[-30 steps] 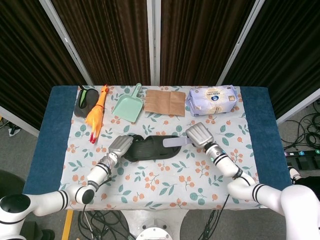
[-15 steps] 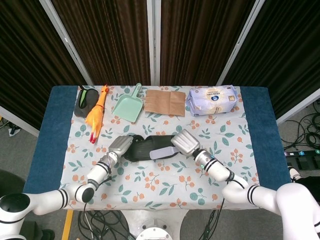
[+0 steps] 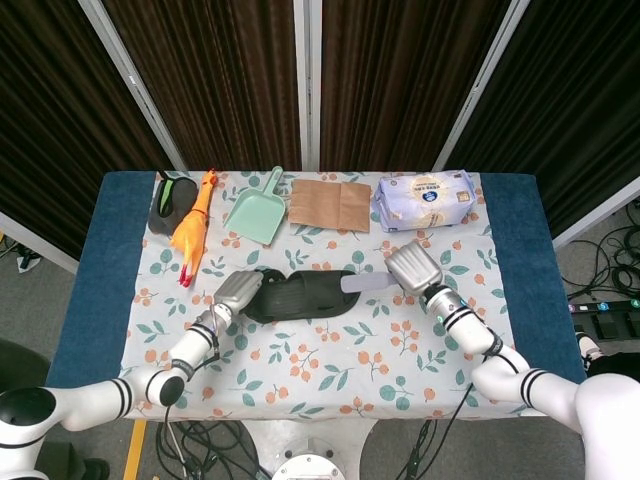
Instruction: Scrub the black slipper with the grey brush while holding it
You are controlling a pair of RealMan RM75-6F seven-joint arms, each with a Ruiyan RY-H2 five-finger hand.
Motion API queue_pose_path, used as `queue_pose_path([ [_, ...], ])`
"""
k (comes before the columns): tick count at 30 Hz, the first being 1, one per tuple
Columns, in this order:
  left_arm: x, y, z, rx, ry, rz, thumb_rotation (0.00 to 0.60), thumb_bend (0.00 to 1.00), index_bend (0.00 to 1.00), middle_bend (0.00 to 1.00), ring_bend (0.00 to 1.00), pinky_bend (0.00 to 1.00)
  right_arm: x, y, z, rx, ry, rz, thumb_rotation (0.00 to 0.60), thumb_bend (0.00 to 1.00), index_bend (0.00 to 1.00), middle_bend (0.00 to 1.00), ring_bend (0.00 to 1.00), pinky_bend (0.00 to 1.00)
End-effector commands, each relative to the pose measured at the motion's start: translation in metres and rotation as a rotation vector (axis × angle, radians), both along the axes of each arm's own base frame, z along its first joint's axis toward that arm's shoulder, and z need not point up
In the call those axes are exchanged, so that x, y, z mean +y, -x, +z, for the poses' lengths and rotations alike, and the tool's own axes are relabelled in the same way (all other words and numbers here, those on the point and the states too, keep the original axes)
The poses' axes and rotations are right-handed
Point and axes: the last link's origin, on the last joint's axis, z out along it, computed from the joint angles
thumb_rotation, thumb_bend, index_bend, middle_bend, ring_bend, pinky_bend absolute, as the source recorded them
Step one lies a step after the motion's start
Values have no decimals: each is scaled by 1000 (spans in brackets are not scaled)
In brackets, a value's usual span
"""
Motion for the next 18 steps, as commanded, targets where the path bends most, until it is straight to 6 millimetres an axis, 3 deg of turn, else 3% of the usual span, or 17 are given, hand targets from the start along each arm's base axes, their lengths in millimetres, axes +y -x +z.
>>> queue_pose_path([
  [1,0,0,0,-1,-1,-3,600,246,399,418,310,350,-7,-9,6,-82,18,-37,600,925,1000,980,1000,1000],
  [8,-1,-2,0,-3,-5,-7,600,246,399,418,310,351,-14,-32,-31,-116,-36,-84,600,924,1000,979,1000,1000],
  [12,0,-1,1,0,-7,-3,599,246,399,418,310,350,-8,-36,-47,-118,-78,-92,600,924,1000,979,1000,1000],
  [15,1,1,2,1,-10,3,599,246,399,418,310,351,2,-30,-45,-119,-113,-97,600,924,1000,979,1000,1000],
  [18,1,3,4,1,-16,5,595,246,398,419,310,350,13,-16,-29,-122,-128,-109,600,924,1000,979,1000,1000],
])
